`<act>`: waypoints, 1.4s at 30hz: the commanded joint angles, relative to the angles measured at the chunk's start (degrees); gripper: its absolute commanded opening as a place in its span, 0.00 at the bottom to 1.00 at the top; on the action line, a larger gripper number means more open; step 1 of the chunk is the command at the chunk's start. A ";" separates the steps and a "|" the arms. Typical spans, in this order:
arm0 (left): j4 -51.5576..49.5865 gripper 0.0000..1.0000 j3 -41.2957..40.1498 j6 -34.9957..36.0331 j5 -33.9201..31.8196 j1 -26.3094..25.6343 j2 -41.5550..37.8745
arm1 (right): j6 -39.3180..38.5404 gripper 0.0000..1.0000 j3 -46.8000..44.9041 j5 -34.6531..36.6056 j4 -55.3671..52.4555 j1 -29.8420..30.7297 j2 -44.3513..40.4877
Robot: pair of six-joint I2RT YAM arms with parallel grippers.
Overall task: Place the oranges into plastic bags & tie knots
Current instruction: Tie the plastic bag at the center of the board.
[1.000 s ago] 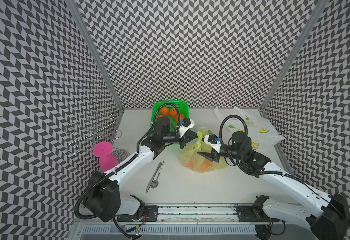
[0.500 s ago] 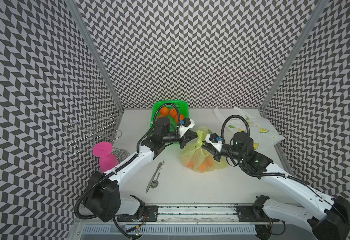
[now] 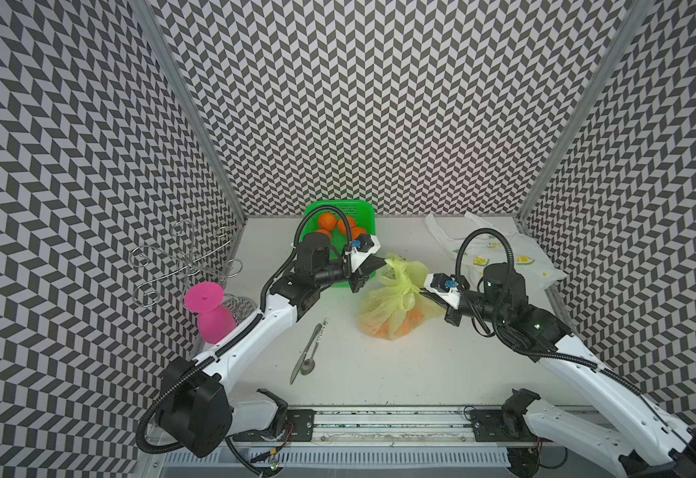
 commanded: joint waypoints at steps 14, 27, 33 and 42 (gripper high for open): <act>13.56 0.00 -6.37 17.16 -31.75 4.49 7.00 | -15.70 0.00 -15.98 14.34 -14.77 -11.41 -3.44; 16.89 0.00 -8.23 15.93 -34.21 6.53 9.80 | -19.94 0.00 -21.92 20.81 -10.74 -14.72 -1.59; 9.64 0.00 -5.84 12.58 -23.03 3.56 7.49 | -17.09 0.02 -11.81 5.97 -13.76 -13.67 0.76; -4.92 0.75 -0.57 9.80 -9.66 4.21 2.70 | -6.78 1.00 2.15 -3.51 3.61 -7.47 7.57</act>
